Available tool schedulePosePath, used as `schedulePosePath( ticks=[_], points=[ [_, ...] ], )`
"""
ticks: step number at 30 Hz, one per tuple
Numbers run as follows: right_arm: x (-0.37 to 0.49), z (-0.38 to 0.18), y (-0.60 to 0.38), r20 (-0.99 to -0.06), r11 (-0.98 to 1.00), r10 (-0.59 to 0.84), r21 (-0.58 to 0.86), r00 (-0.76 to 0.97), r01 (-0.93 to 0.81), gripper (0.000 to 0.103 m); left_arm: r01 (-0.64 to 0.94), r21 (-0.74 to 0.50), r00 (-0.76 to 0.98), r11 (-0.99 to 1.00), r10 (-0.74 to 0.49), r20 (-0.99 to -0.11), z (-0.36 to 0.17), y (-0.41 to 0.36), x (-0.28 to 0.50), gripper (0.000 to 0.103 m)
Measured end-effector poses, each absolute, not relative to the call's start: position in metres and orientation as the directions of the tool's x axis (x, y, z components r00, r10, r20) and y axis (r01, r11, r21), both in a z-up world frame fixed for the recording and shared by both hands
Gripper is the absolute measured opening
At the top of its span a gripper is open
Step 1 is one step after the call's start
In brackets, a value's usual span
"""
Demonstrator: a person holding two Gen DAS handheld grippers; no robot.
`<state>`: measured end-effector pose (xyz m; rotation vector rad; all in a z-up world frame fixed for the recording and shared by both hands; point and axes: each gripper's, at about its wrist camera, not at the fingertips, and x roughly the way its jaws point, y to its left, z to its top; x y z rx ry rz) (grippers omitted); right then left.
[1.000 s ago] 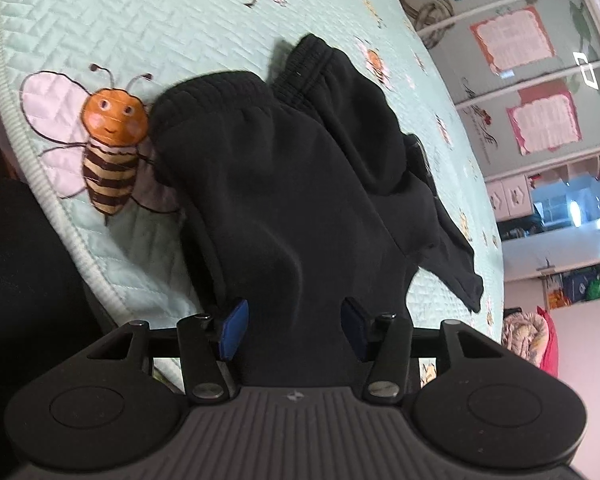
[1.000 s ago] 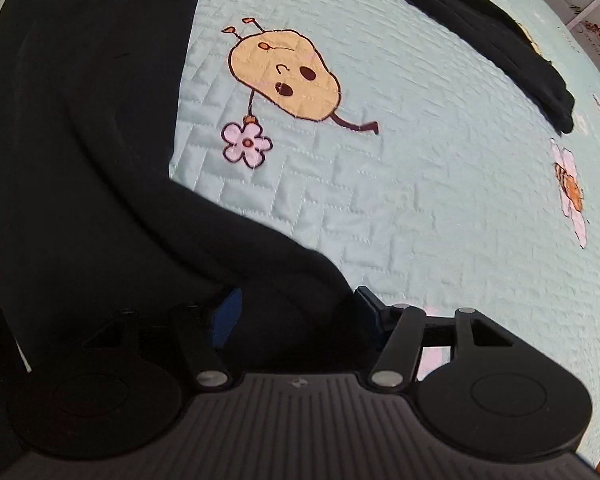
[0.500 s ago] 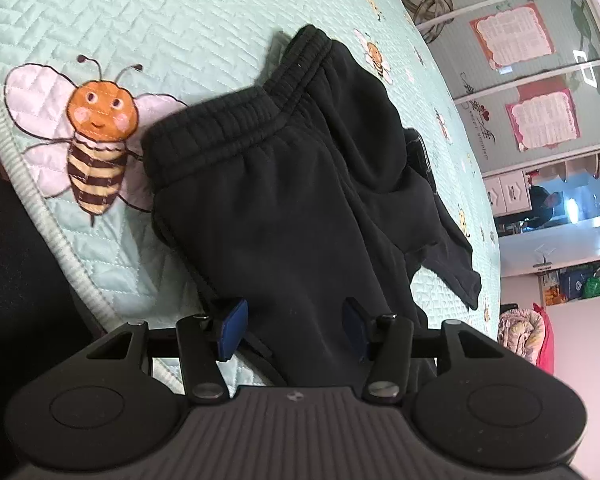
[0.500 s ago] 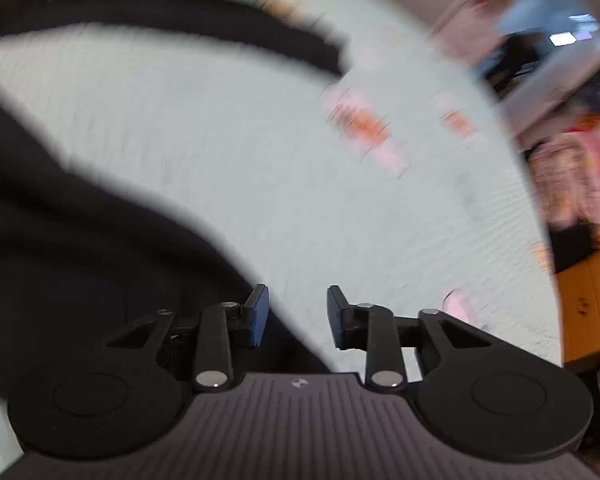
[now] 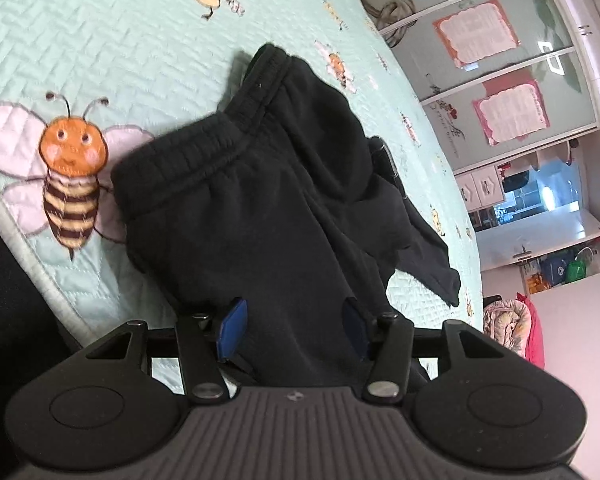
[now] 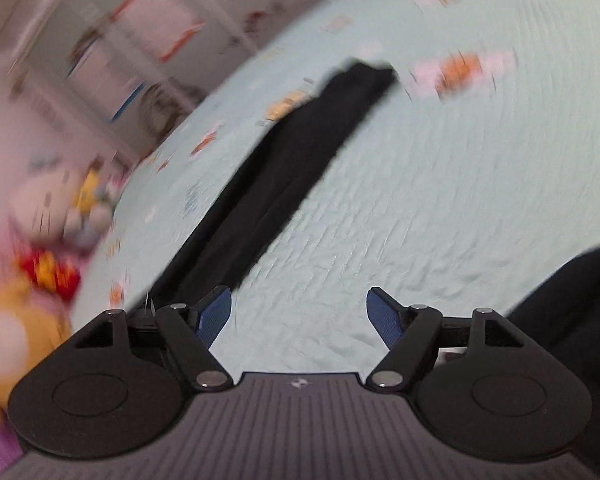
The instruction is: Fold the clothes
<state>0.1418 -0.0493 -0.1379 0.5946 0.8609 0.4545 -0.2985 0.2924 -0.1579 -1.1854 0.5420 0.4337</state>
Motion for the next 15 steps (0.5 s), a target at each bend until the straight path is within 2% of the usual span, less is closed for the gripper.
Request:
schedulePosePath(
  ticks=[4,11,15],
  points=[
    [0.177,-0.161,-0.032,-0.535,0.673,0.574,0.74,0.62,0.017,0.075,-0.576,-0.748,0.802,0.329,0.05,-0.596,-0.157,0.306,-0.297,0.057],
    [0.275,-0.186,-0.013,-0.527,0.585,0.476,0.788,0.704,0.194,0.075,-0.597,-0.701,0.775,0.391,0.055,-0.629,-0.154,0.324,-0.263,0.057],
    [0.323,-0.193,0.0,-0.495,0.555,0.442,0.806,0.748,0.206,0.075,-0.62,-0.678,0.753,0.395,0.056,-0.656,-0.159,0.332,-0.247,0.057]
  ],
)
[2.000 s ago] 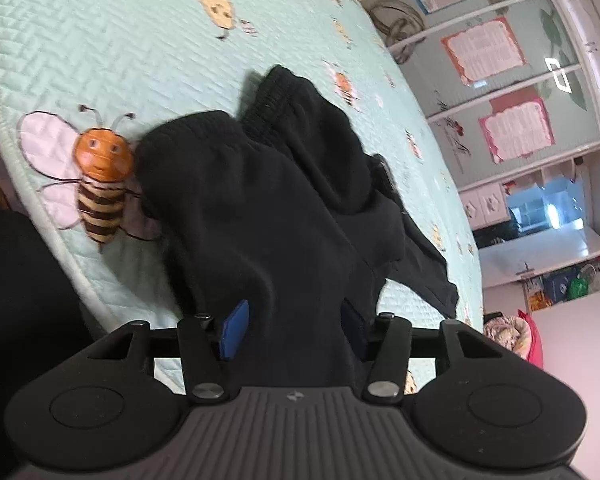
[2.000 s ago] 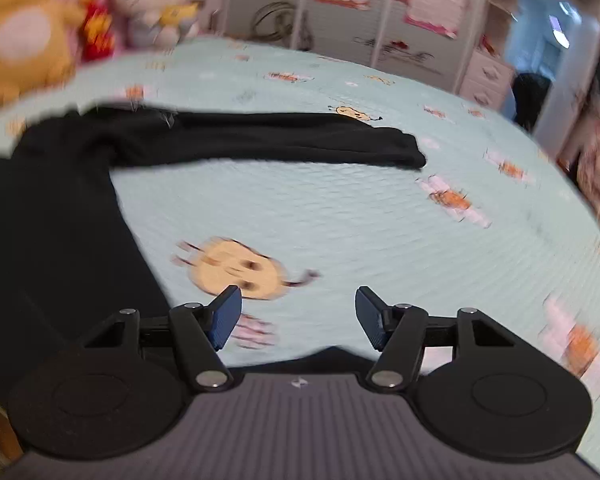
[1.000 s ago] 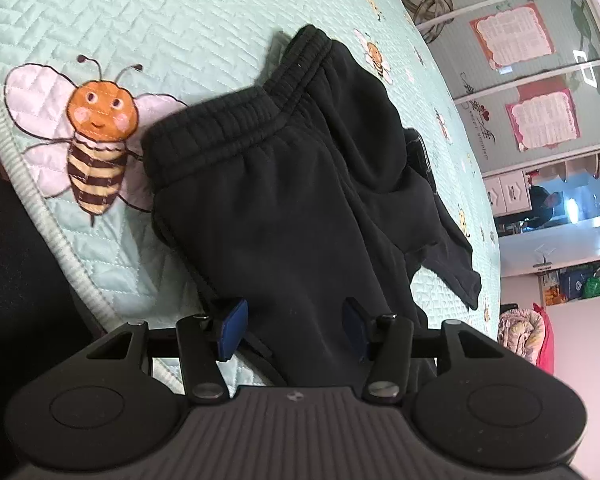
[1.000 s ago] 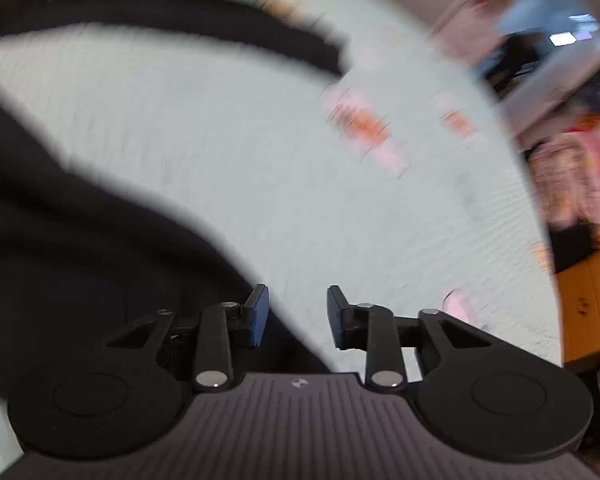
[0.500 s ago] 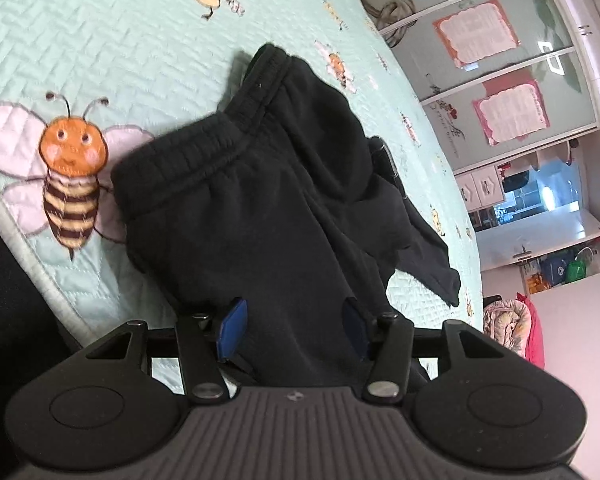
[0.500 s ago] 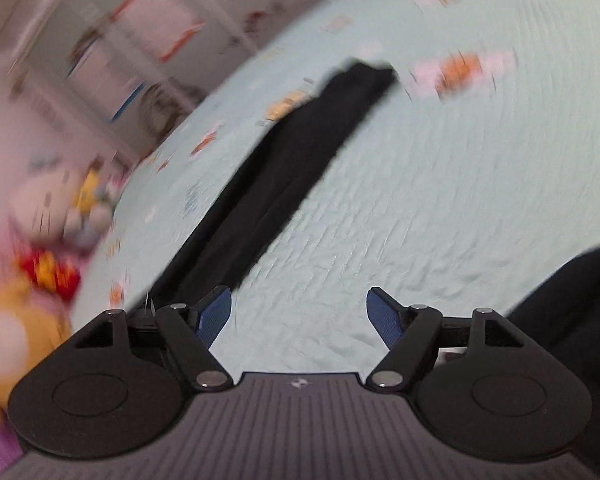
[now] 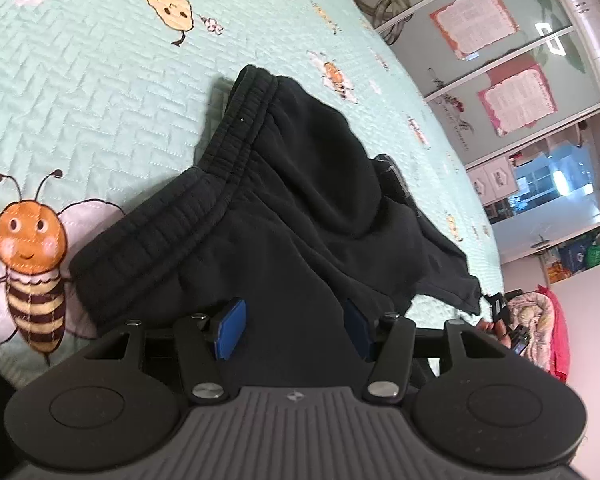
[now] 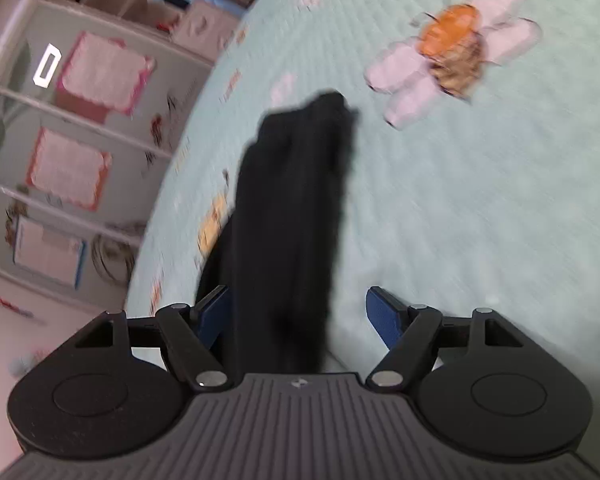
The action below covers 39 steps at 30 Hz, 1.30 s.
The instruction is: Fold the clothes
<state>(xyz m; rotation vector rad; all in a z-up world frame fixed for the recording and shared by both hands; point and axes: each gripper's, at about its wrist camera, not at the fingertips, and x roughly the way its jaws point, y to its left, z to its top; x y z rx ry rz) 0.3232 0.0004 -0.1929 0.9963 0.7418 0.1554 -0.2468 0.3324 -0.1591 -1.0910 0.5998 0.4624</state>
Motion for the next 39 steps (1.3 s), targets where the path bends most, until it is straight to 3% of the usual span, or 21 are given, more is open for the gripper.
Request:
schedulePosePath(
  ticks=[2,3,4,5,9,14,16,19,21,23,25,33,34,35,37,39],
  points=[
    [0.342,-0.193,0.007,-0.487,0.57,0.431,0.8,0.76,0.189,0.074,-0.633,-0.664,0.739,0.398,0.054,-0.672,-0.163,0.334,-0.24,0.057],
    [0.351,-0.192,0.01,-0.491,0.592,0.439,0.788,0.753,0.169,0.067,-0.636,-0.663,0.736,0.395,0.052,-0.676,-0.164,0.333,-0.239,0.057],
    [0.36,-0.192,0.011,-0.511,0.617,0.459,0.772,0.727,0.153,0.011,-0.64,-0.661,0.732,0.392,0.05,-0.679,-0.166,0.332,-0.237,0.057],
    [0.363,-0.192,0.009,-0.534,0.633,0.476,0.759,0.699,0.149,0.005,-0.644,-0.659,0.728,0.388,0.048,-0.683,-0.167,0.331,-0.235,0.057],
    [0.336,-0.181,-0.028,-0.528,0.621,0.468,0.767,0.709,0.161,0.005,-0.635,-0.668,0.735,0.388,0.038,-0.677,-0.164,0.323,-0.238,0.057],
    [0.256,-0.144,-0.111,-0.456,0.631,0.366,0.762,0.811,0.144,0.005,-0.587,-0.702,0.776,0.403,0.033,-0.63,-0.148,0.309,-0.252,0.057],
    [0.236,-0.148,-0.141,-0.48,0.636,0.345,0.752,0.807,0.175,0.009,-0.569,-0.718,0.79,0.401,0.023,-0.613,-0.145,0.305,-0.256,0.057],
    [0.226,-0.174,-0.168,-0.595,0.628,0.422,0.736,0.684,0.253,0.026,-0.545,-0.734,0.805,0.404,0.009,-0.593,-0.14,0.295,-0.26,0.057],
    [0.207,-0.176,-0.184,-0.564,0.597,0.426,0.763,0.707,0.248,0.033,-0.54,-0.735,0.807,0.41,0.006,-0.59,-0.138,0.289,-0.262,0.058],
    [0.189,-0.175,-0.203,-0.481,0.525,0.392,0.817,0.784,0.239,0.068,-0.549,-0.728,0.8,0.411,0.008,-0.599,-0.137,0.286,-0.262,0.058],
    [0.188,-0.178,-0.213,-0.427,0.46,0.388,0.858,0.817,0.23,0.071,-0.559,-0.719,0.793,0.412,0.012,-0.61,-0.135,0.284,-0.259,0.058],
    [0.27,-0.192,-0.201,-0.474,0.502,0.37,0.826,0.799,0.257,0.065,-0.604,-0.663,0.746,0.442,0.023,-0.665,-0.134,0.272,-0.232,0.06],
    [0.277,-0.193,-0.199,-0.482,0.519,0.383,0.818,0.788,0.248,0.042,-0.61,-0.657,0.74,0.443,0.021,-0.673,-0.135,0.272,-0.229,0.06],
    [0.282,-0.194,-0.198,-0.493,0.535,0.389,0.809,0.778,0.245,0.008,-0.612,-0.654,0.736,0.444,0.018,-0.677,-0.136,0.272,-0.225,0.06],
    [0.274,-0.186,-0.201,-0.509,0.562,0.368,0.789,0.778,0.25,0.005,-0.604,-0.658,0.74,0.45,0.01,-0.672,-0.136,0.271,-0.221,0.06],
    [0.246,-0.163,-0.211,-0.445,0.599,0.313,0.778,0.839,0.19,0.005,-0.585,-0.67,0.752,0.457,-0.001,-0.659,-0.136,0.269,-0.221,0.06]
  ],
)
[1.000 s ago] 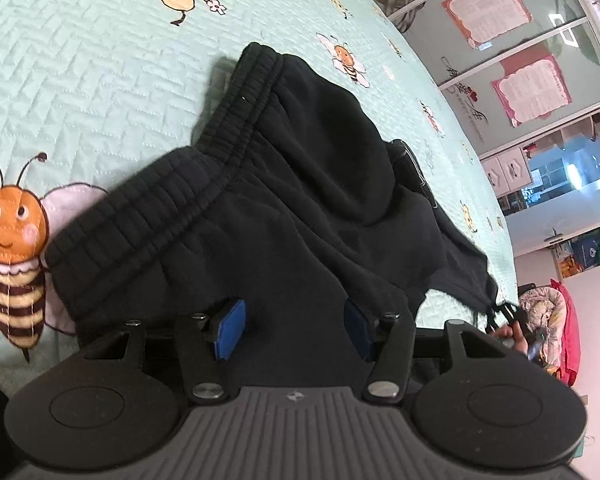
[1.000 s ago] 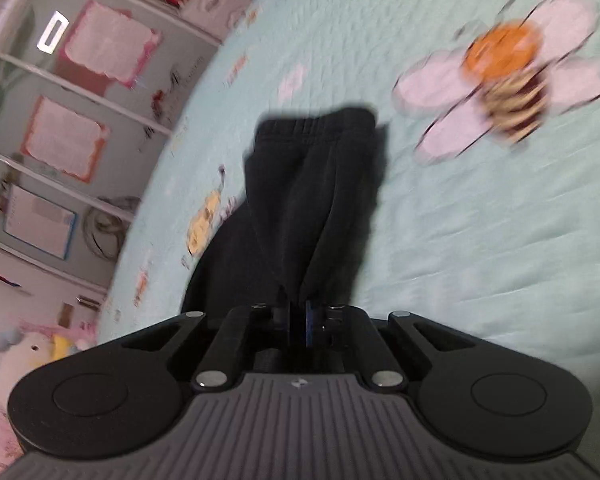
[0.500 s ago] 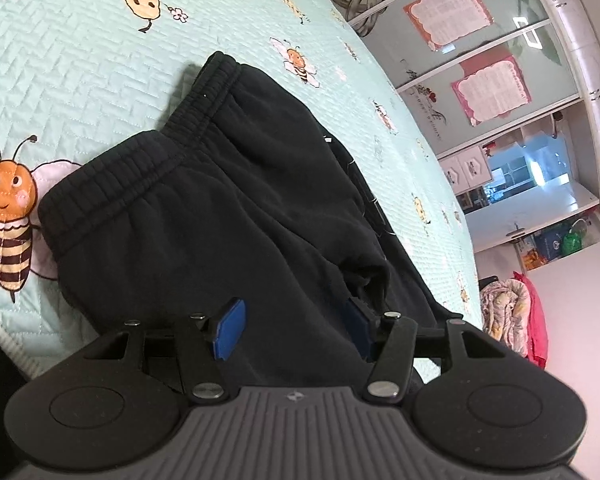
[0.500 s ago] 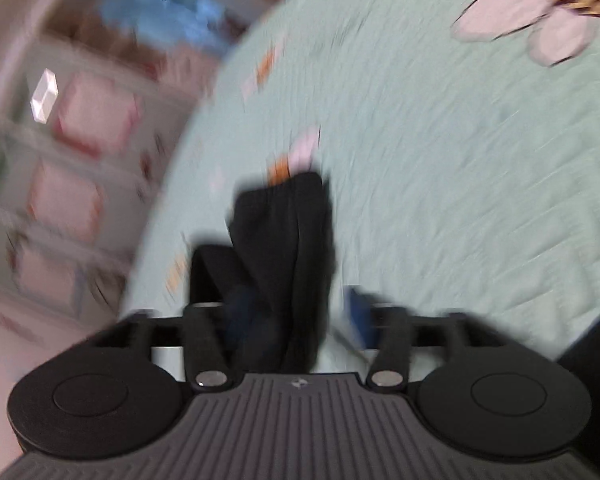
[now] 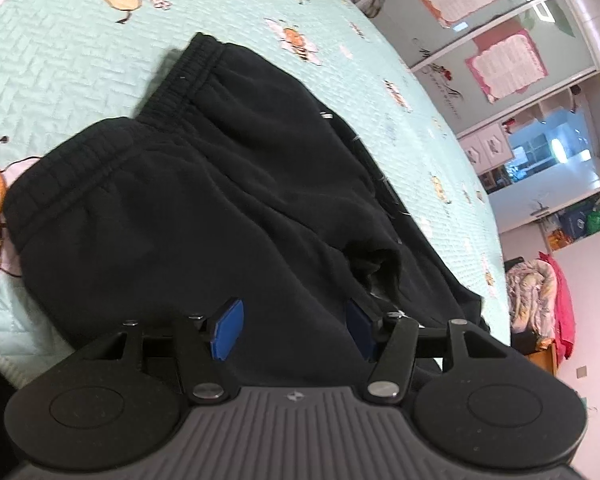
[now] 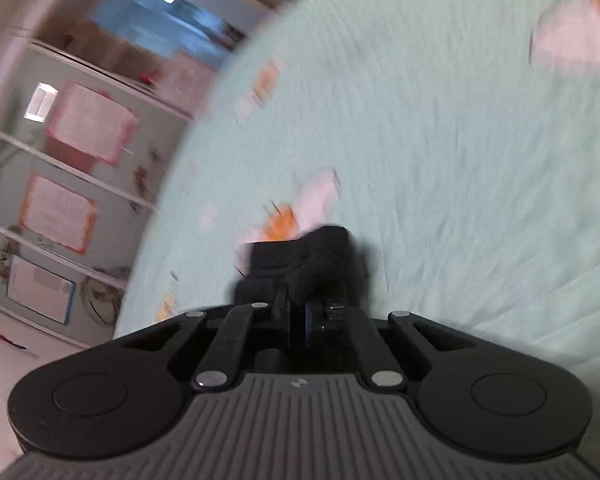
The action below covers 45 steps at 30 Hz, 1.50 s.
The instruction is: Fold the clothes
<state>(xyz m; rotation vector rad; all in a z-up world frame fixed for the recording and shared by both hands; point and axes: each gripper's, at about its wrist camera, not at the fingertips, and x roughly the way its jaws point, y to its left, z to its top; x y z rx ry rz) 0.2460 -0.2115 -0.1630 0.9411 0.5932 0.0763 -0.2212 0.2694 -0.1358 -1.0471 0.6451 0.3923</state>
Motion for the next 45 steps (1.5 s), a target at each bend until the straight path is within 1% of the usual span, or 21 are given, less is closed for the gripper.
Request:
schedulePosePath(
  ticks=[2,3,4,5,6,8,9,11,13,16,19,22,24,27,30,32,35,41,42,44,45],
  points=[
    [0.212,-0.145,-0.229,-0.384,0.603,0.283,0.784,0.879,0.148,0.005,-0.571,-0.682,0.761,0.457,-0.016,-0.648,-0.138,0.268,-0.223,0.06],
    [0.196,-0.141,-0.238,-0.368,0.598,0.274,0.789,0.888,0.142,0.005,-0.565,-0.689,0.765,0.455,-0.024,-0.643,-0.139,0.267,-0.225,0.06],
    [0.184,-0.142,-0.246,-0.378,0.593,0.268,0.79,0.886,0.157,0.006,-0.561,-0.697,0.769,0.446,-0.032,-0.638,-0.141,0.268,-0.227,0.06],
    [0.175,-0.145,-0.254,-0.409,0.596,0.26,0.781,0.875,0.188,0.012,-0.554,-0.708,0.775,0.437,-0.04,-0.631,-0.143,0.268,-0.229,0.06],
    [0.172,-0.154,-0.261,-0.476,0.604,0.251,0.757,0.843,0.248,0.015,-0.544,-0.722,0.784,0.428,-0.049,-0.619,-0.143,0.267,-0.233,0.06],
    [0.164,-0.172,-0.274,-0.59,0.587,0.247,0.722,0.769,0.365,0.016,-0.522,-0.739,0.801,0.427,-0.053,-0.596,-0.139,0.265,-0.242,0.06],
    [0.157,-0.177,-0.28,-0.611,0.57,0.246,0.719,0.752,0.398,0.017,-0.513,-0.743,0.809,0.43,-0.049,-0.586,-0.136,0.265,-0.247,0.06],
    [0.125,-0.161,-0.283,-0.521,0.549,0.226,0.766,0.823,0.334,0.024,-0.504,-0.748,0.822,0.431,-0.028,-0.569,-0.129,0.267,-0.259,0.06],
    [0.094,-0.135,-0.269,-0.452,0.61,0.198,0.751,0.87,0.251,0.034,-0.505,-0.753,0.832,0.422,0.005,-0.554,-0.124,0.274,-0.27,0.06],
    [0.059,-0.109,-0.234,-0.382,0.695,0.258,0.712,0.887,0.104,0.038,-0.504,-0.75,0.845,0.429,0.066,-0.53,-0.113,0.287,-0.282,0.06],
    [0.032,-0.108,-0.193,-0.381,0.722,0.393,0.691,0.837,-0.025,0.049,-0.544,-0.689,0.827,0.479,0.163,-0.539,-0.1,0.305,-0.283,0.061],
    [0.0,-0.12,-0.153,-0.42,0.738,0.496,0.666,0.76,-0.113,0.049,-0.576,-0.656,0.809,0.488,0.227,-0.542,-0.097,0.331,-0.275,0.062],
    [-0.019,-0.13,-0.124,-0.453,0.752,0.537,0.639,0.711,-0.161,0.049,-0.585,-0.663,0.806,0.467,0.237,-0.543,-0.1,0.353,-0.263,0.062],
    [-0.027,-0.151,-0.094,-0.506,0.751,0.579,0.637,0.639,-0.177,0.049,-0.586,-0.681,0.806,0.439,0.223,-0.549,-0.11,0.393,-0.237,0.063],
    [-0.031,-0.163,-0.074,-0.571,0.79,0.563,0.584,0.597,-0.186,0.049,-0.568,-0.752,0.82,0.333,0.15,-0.553,-0.135,0.436,-0.211,0.063],
    [-0.035,-0.166,-0.07,-0.581,0.803,0.553,0.563,0.597,-0.196,0.049,-0.563,-0.773,0.824,0.292,0.123,-0.553,-0.149,0.461,-0.195,0.063],
    [-0.036,-0.169,-0.071,-0.571,0.8,0.563,0.559,0.597,-0.219,0.05,-0.577,-0.763,0.812,0.292,0.108,-0.573,-0.164,0.482,-0.169,0.063],
    [-0.036,-0.163,-0.069,-0.586,0.822,0.55,0.507,0.596,-0.26,0.052,-0.538,-0.819,0.837,0.197,0.013,-0.547,-0.2,0.51,-0.132,0.063],
    [-0.035,-0.164,-0.067,-0.587,0.825,0.547,0.5,0.596,-0.264,0.055,-0.537,-0.821,0.838,0.193,0.007,-0.546,-0.203,0.513,-0.129,0.063],
    [-0.036,-0.166,-0.063,-0.588,0.828,0.546,0.486,0.597,-0.279,0.068,-0.532,-0.821,0.84,0.208,0.004,-0.543,-0.203,0.516,-0.126,0.062],
    [-0.037,-0.166,-0.06,-0.592,0.835,0.539,0.47,0.599,-0.286,0.07,-0.535,-0.818,0.839,0.21,0.015,-0.544,-0.201,0.517,-0.13,0.06]
  ],
)
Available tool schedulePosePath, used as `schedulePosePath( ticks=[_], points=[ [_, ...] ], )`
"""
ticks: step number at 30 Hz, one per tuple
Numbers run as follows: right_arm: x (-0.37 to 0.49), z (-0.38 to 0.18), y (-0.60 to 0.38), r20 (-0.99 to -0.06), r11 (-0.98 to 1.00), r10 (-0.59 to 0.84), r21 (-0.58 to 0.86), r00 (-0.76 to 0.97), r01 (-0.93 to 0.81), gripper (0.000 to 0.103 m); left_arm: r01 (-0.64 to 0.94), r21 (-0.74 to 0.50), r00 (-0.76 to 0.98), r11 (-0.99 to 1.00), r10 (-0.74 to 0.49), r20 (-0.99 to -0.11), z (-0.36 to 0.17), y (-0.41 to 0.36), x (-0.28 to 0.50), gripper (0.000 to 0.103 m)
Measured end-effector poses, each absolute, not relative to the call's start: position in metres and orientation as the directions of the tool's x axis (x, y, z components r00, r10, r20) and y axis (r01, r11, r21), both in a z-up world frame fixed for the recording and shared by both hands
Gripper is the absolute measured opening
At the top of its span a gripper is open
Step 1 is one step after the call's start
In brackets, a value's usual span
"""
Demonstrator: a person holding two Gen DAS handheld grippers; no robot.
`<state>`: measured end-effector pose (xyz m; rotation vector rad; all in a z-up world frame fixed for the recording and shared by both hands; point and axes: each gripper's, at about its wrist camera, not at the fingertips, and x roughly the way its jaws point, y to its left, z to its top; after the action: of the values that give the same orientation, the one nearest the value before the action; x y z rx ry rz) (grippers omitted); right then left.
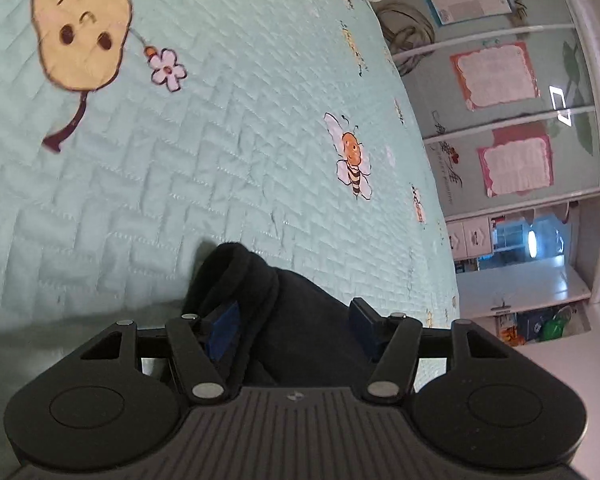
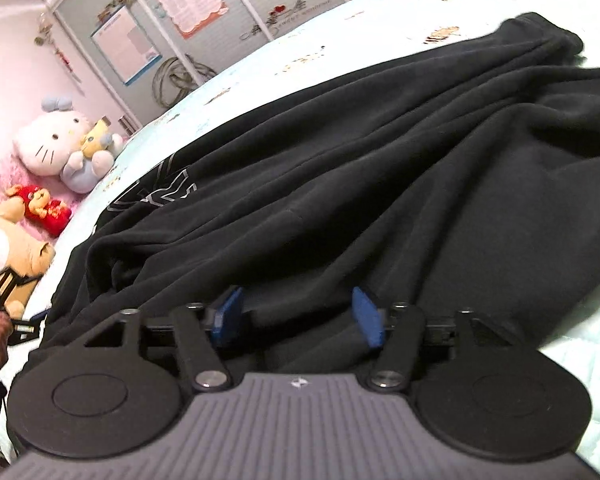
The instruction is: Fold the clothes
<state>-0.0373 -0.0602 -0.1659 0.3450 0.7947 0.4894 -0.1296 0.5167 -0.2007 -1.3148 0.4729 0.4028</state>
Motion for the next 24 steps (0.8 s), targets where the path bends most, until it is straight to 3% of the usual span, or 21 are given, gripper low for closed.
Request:
schedulePosePath(
  ticks=[4,11,18,22,24],
  points=[
    [-0.043,-0.164,-0.048,-0.607,0.858,0.51,0.407,0.61,-0.313,0.074,-0.512,-0.83,0.859,0.22,0.094,-0.504,-0.189,0.519,-0.161,0.063],
    [-0.047,-0.167,-0.043,-0.599,0.863,0.502,0.393,0.624,-0.317,0.078,-0.519,-0.839,0.852,0.164,0.02,-0.523,-0.203,0.526,-0.152,0.063],
    [-0.047,-0.167,-0.041,-0.6,0.866,0.498,0.385,0.627,-0.32,0.079,-0.462,-0.873,0.883,0.157,-0.008,-0.469,-0.208,0.524,-0.146,0.064],
    [-0.052,-0.169,-0.032,-0.596,0.877,0.48,0.346,0.644,-0.334,0.082,-0.358,-0.908,0.922,0.216,-0.073,-0.381,-0.204,0.516,-0.139,0.053],
    [-0.054,-0.17,-0.027,-0.598,0.884,0.467,0.32,0.652,-0.34,0.082,-0.38,-0.892,0.906,0.244,-0.095,-0.412,-0.207,0.513,-0.129,0.054]
  ],
)
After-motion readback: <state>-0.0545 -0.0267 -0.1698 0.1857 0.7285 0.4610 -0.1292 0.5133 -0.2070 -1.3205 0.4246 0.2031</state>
